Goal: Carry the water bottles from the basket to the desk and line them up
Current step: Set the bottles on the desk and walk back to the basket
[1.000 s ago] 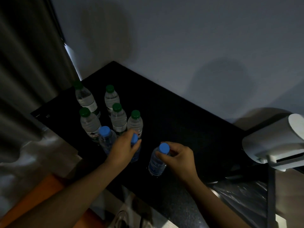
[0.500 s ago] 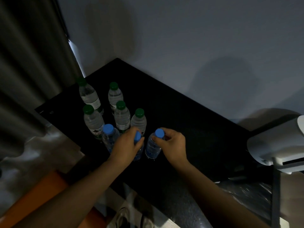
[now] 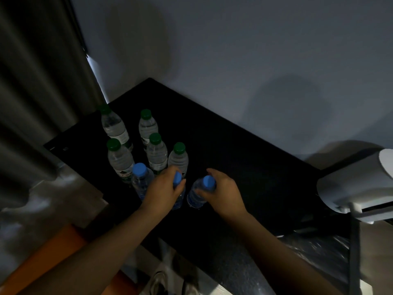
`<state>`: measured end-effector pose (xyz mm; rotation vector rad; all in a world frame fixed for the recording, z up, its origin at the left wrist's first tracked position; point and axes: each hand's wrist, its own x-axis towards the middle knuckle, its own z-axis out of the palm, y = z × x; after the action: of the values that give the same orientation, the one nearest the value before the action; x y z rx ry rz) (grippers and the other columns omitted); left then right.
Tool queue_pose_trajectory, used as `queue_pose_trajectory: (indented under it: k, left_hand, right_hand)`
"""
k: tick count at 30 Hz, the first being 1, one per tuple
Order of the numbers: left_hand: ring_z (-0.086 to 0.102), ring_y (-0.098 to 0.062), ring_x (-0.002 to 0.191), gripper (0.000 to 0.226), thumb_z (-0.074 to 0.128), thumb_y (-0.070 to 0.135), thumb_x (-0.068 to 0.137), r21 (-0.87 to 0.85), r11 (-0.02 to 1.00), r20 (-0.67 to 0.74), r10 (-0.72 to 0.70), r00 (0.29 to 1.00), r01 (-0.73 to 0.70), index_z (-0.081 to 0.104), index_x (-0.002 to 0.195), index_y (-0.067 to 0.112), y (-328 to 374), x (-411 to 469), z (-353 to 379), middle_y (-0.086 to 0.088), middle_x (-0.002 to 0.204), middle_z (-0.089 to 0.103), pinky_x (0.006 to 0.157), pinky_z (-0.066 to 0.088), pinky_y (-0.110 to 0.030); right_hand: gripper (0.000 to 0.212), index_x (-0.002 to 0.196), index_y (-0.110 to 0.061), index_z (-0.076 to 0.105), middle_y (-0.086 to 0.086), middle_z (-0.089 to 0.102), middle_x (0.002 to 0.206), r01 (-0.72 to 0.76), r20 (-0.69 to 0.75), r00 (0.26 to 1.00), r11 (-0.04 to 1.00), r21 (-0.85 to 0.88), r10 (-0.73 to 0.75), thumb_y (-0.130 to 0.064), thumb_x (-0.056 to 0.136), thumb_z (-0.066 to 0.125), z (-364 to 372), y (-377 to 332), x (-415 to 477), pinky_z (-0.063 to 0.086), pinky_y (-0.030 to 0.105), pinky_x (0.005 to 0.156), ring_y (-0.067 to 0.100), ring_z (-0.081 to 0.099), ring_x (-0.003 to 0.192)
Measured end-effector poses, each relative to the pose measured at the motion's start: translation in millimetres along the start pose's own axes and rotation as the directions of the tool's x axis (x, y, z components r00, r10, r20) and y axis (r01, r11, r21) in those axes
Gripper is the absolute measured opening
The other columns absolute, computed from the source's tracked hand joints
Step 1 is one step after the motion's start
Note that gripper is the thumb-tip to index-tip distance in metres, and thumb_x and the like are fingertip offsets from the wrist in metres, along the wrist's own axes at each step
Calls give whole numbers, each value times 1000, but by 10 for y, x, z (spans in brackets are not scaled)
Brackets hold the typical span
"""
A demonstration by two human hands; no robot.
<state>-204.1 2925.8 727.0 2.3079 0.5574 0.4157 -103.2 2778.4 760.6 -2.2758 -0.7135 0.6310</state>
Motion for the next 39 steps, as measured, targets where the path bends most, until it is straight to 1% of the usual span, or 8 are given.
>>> queue_pose_trajectory:
  k: [3, 8, 12, 20, 27, 32, 35, 39]
  left_hand:
    - [52, -22, 72, 17, 61, 18, 90, -3, 1000, 7, -1, 1000, 1, 50, 90, 4, -5, -15, -11, -8, 79, 52, 64, 36, -30]
    - [49, -21, 70, 17, 60, 15, 90, -6, 1000, 27, 3, 1000, -3, 48, 87, 3, -13, -22, -23, -7, 76, 48, 63, 33, -29]
    - [48, -21, 72, 17, 59, 16, 91, 2, 1000, 52, -1, 999, 1, 44, 86, 8, -1, -17, -36, -6, 78, 46, 64, 33, -30]
    - [45, -18, 69, 20, 59, 17, 90, -2, 1000, 67, 19, 998, -19, 41, 84, 11, -36, -40, -62, -5, 77, 45, 64, 31, -28]
    - [48, -21, 70, 17, 58, 17, 90, -9, 1000, 69, 8, 998, -7, 47, 87, 4, -44, -60, -81, -9, 79, 49, 65, 35, -30]
    - [53, -24, 78, 15, 59, 17, 91, 2, 1000, 129, 7, 992, -7, 49, 88, 6, 3, -6, -156, -9, 83, 51, 69, 40, -33]
    - [54, -24, 84, 17, 59, 20, 91, 90, 995, 180, 27, 983, -44, 51, 93, 5, 21, 34, -219, -10, 89, 54, 68, 37, -30]
    - [56, -24, 91, 20, 60, 23, 90, 181, 975, 276, 77, 958, -131, 54, 101, 8, 94, 75, -293, -11, 99, 60, 72, 39, -30]
  right_hand:
    - [76, 144, -16, 35, 1, 47, 140, -49, 50, 997, 988, -145, 57, -34, 81, 72, -49, 102, -81, 41, 26, 101, 15, 49, 125]
    - [46, 120, -28, 53, -9, 59, 116, -25, 26, 999, 978, -207, 31, -38, 79, 72, -43, 216, -227, 42, 13, 77, 1, 56, 101]
    - [63, 135, -25, 44, -6, 54, 129, -20, -28, 999, 988, -152, 16, -37, 80, 71, 11, 136, -227, 48, 26, 93, 8, 53, 114]
    - [37, 120, -18, 56, 3, 63, 114, 18, -31, 999, 997, -71, -20, -27, 86, 67, 50, -39, -23, 53, 40, 90, 16, 61, 104]
    - [40, 123, -18, 52, 1, 62, 118, -9, 0, 1000, 995, -94, 9, -28, 87, 65, -2, -19, -62, 53, 33, 91, 14, 60, 107]
    - [74, 147, -19, 30, 3, 50, 138, -104, -13, 995, 980, -170, 103, -35, 84, 67, -92, 37, -187, 46, 29, 97, 17, 52, 122]
    - [64, 141, -22, 38, 2, 52, 132, -117, 42, 989, 930, -349, 140, -37, 85, 66, -141, 129, -329, 44, 22, 87, 14, 54, 113]
    - [57, 135, -25, 44, -1, 55, 126, -194, 56, 969, 880, -434, 242, -39, 84, 66, -116, 230, -499, 46, 21, 82, 12, 56, 106]
